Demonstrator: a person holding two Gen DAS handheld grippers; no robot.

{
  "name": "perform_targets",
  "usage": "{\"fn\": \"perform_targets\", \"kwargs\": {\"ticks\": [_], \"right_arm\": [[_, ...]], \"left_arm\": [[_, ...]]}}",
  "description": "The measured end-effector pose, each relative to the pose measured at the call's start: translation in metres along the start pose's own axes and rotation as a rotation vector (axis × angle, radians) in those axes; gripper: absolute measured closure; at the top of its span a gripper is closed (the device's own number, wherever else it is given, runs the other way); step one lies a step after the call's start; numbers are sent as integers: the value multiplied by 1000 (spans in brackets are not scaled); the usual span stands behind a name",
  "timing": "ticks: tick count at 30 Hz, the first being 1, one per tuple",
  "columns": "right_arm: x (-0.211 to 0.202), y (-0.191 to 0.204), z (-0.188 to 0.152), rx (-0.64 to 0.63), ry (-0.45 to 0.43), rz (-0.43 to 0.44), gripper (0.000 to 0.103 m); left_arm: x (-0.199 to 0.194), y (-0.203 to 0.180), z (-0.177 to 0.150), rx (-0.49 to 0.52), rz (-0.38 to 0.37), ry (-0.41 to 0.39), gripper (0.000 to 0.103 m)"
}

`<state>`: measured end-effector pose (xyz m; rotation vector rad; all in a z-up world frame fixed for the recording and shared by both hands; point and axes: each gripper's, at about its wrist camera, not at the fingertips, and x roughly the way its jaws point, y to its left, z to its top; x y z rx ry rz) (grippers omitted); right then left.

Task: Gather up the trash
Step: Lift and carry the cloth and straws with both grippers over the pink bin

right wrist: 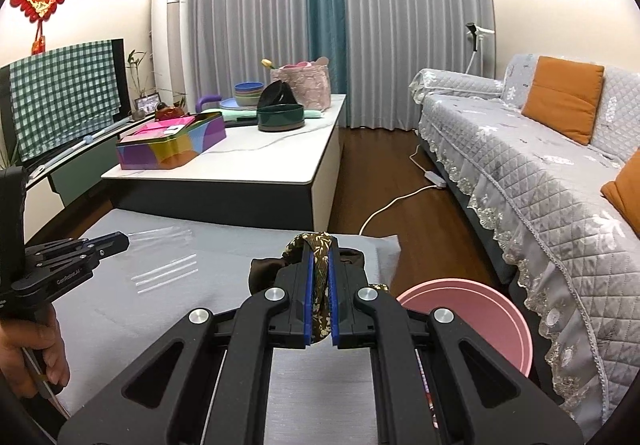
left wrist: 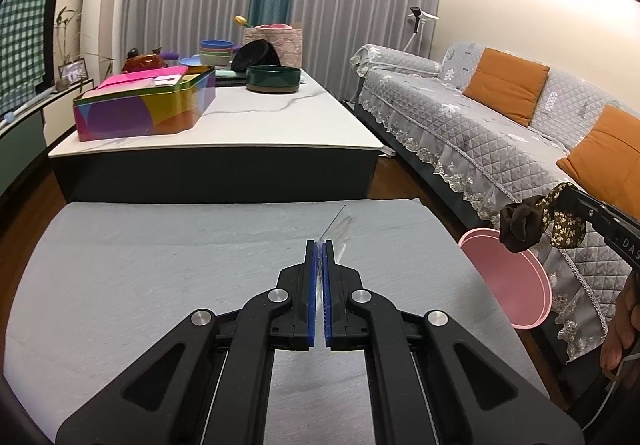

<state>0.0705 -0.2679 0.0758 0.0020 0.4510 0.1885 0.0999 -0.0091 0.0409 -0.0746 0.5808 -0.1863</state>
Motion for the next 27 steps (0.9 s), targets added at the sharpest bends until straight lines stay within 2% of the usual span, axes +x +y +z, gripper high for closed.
{"fn": "perform_targets", "kwargs": {"ticks": [27], "right_arm": [[-15,-56,2,53,-29,-112,96]], "left_arm": [[15,-49,9,50,-75,-6,100]]}}
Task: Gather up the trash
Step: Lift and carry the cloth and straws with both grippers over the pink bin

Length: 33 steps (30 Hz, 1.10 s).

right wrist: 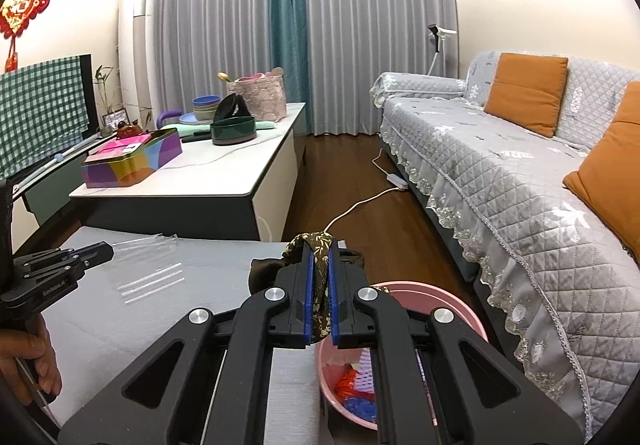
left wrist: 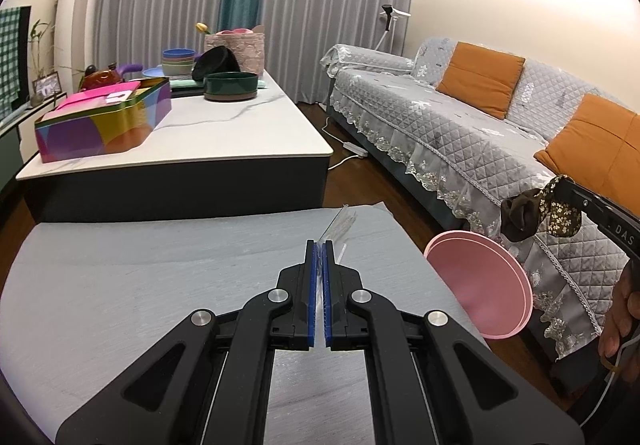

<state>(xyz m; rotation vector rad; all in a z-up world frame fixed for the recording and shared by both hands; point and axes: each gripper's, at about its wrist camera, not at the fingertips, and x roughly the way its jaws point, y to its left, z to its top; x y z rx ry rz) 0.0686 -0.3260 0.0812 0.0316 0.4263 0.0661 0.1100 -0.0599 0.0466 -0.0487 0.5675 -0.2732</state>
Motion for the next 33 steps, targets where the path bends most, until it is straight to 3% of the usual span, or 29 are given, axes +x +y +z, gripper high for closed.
{"fn": "perform_targets", "kwargs": {"ticks": [18,33], "right_arm": [[-6,-38,-3,43,15,-67,96],[-1,-78,-5,93,26,-128,96]], "left_arm": [[12,-45,4,46,-84,21,100],[40,-107,10,92,-180,54,100]]}}
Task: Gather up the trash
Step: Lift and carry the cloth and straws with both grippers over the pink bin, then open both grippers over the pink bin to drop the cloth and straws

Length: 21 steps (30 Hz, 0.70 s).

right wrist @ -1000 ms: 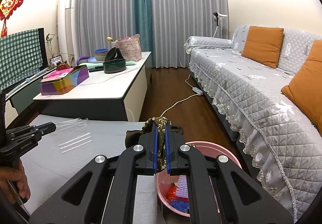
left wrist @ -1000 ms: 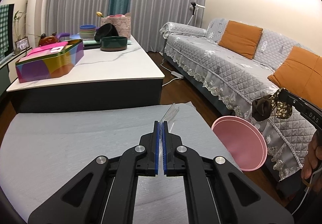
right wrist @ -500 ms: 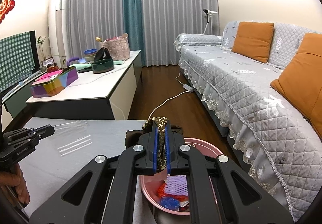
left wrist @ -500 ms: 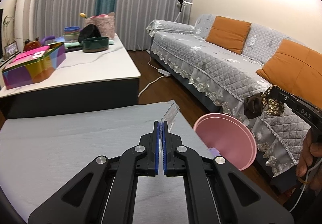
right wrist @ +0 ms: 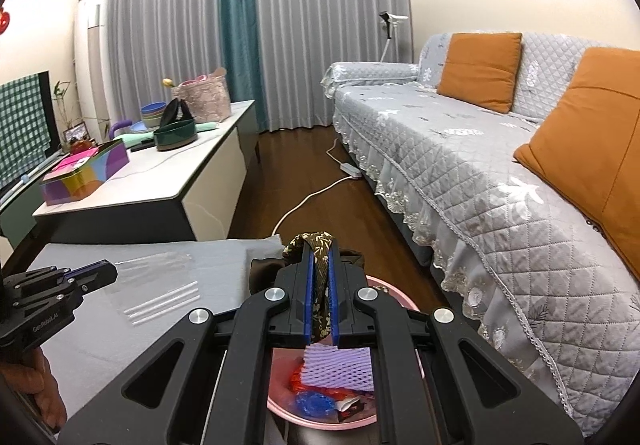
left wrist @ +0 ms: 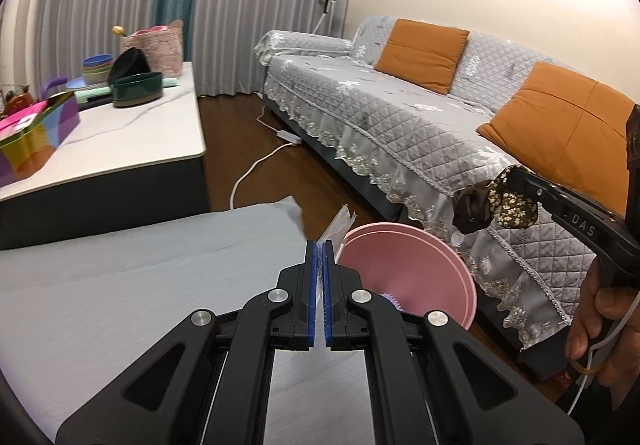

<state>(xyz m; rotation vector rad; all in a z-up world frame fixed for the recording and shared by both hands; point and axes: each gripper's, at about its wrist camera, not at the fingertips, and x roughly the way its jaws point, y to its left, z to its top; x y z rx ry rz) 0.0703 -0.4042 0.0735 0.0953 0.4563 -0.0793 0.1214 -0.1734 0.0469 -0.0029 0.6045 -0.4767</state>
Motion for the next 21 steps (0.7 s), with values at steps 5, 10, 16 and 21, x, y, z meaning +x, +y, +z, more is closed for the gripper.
{"fn": "perform_targets", "kwargs": {"ticks": [5,10,16,21], "right_arm": [[8,-16,0,34,17,-19,96],[14,-27,0,51,21,-37,96],[23,-36,-4,65,37,-55,96],[35,-45,-11,72,57,-72,96]], "left_arm": [[18,-19,7,18,-31,10,100],[39,-34,13,31,-57,24,100],[66,-49,17,48,-73,46,100],[81,-55,15,53,-80,64,100]]}}
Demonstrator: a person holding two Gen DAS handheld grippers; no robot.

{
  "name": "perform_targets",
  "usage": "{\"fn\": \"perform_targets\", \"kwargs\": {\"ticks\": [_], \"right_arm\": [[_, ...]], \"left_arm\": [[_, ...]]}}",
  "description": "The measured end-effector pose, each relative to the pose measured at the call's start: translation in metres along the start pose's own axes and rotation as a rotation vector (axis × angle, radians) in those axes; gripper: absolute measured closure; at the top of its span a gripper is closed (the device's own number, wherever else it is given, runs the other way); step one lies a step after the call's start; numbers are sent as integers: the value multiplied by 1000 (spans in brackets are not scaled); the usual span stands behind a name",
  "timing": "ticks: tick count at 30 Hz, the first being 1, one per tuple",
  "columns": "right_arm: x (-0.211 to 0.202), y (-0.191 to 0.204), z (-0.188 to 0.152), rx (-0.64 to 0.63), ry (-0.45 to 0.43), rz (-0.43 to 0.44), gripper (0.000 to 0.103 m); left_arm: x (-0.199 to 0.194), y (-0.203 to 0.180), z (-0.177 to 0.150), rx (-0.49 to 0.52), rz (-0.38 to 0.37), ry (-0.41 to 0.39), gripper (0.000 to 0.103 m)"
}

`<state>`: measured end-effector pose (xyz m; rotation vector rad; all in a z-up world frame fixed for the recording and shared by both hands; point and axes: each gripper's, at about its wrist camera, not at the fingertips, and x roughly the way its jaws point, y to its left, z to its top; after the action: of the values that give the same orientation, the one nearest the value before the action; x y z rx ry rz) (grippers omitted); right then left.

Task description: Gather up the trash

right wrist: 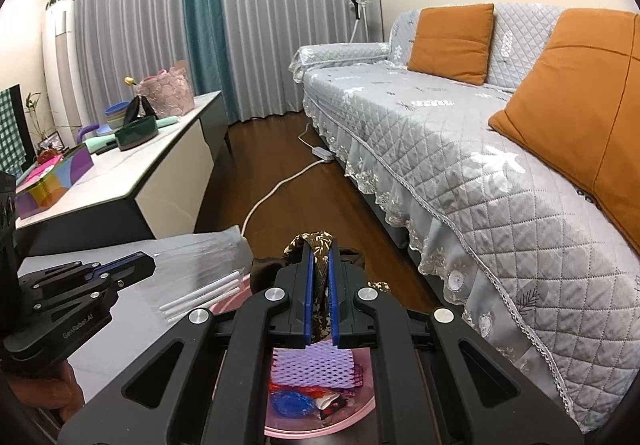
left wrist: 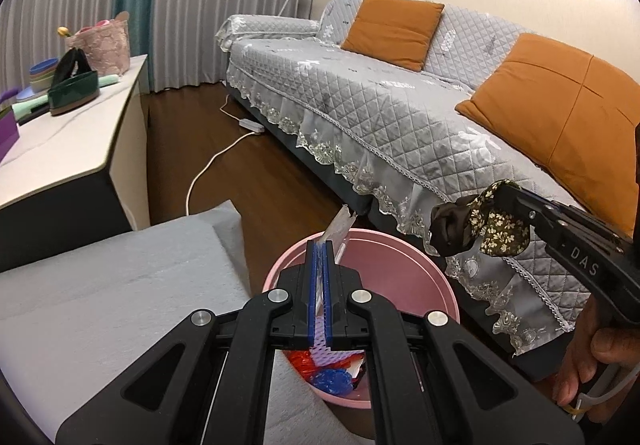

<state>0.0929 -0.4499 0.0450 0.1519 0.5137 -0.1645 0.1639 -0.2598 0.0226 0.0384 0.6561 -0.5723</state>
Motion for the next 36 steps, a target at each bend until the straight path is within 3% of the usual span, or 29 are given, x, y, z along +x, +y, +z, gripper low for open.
{"fn": "perform_targets", "kwargs": {"ticks": [8,11,12,14,15,20,24,27,30,36], "right_arm": [[12,-7,-4,20,23,-11,96],[14,-6,-5,16,39,-17,86],[15,-6,-5,13,44,-22,74],[14,-6,-6,13,44,-31,55],[13,-6,-6,13,41,-37,50],[4,-7,-4,25,24,-59,42],[-11,1,-2,28,4,-50,27],[-24,15,-2,2,-16,-44,18],[-40,36,-5,-35,-33,-23,10],[-84,75,-12,-73,-85,27,5]], "left_arm": [[14,-3,-1,4,-2,26,100],[17,-2,0,0,-2,42,99],[17,-1,0,-4,2,45,96],[14,0,1,-12,29,43,75],[12,2,1,-17,41,37,69],[-7,12,-1,-24,83,22,67],[-37,22,-4,-30,116,-4,52],[-71,30,-11,-30,151,-32,34],[-100,39,-19,-46,162,-58,25],[-165,60,-46,-81,229,-104,17]]}}
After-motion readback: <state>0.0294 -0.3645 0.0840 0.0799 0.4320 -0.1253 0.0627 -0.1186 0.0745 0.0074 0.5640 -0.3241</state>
